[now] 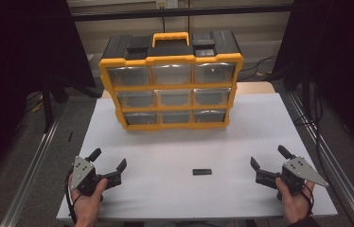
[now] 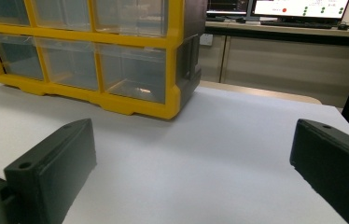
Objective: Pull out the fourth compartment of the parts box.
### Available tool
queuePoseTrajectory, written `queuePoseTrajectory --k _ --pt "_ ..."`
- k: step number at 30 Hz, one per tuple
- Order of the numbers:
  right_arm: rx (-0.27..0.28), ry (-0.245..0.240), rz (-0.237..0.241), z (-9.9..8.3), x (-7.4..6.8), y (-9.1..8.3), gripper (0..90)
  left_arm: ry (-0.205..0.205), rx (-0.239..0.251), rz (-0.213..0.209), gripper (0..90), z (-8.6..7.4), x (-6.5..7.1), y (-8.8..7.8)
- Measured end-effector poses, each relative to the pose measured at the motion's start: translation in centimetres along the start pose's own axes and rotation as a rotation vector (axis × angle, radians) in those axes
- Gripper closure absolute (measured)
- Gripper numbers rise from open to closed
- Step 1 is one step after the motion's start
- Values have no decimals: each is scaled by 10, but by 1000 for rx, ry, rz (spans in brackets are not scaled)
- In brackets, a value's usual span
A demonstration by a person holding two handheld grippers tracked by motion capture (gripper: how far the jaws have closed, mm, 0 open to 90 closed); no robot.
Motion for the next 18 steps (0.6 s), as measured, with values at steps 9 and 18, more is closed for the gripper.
queuePoseTrajectory --k 9,18 --pt "5 -1 -4 -1 1 0 0 -8 -3 2 15 0 -2 2" --pt "5 10 25 -2 -4 1 0 -22 4 1 16 3 -1 5"
Point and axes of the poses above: each handheld gripper's, and its own axes: y roughly forward along the jaws, z roughly out of its top, x roughly to its right, the point moved 9 cm from there along y, roughly forward along the jaws, and after that the axes turned 4 degrees about -z, right-handed, at the moved point
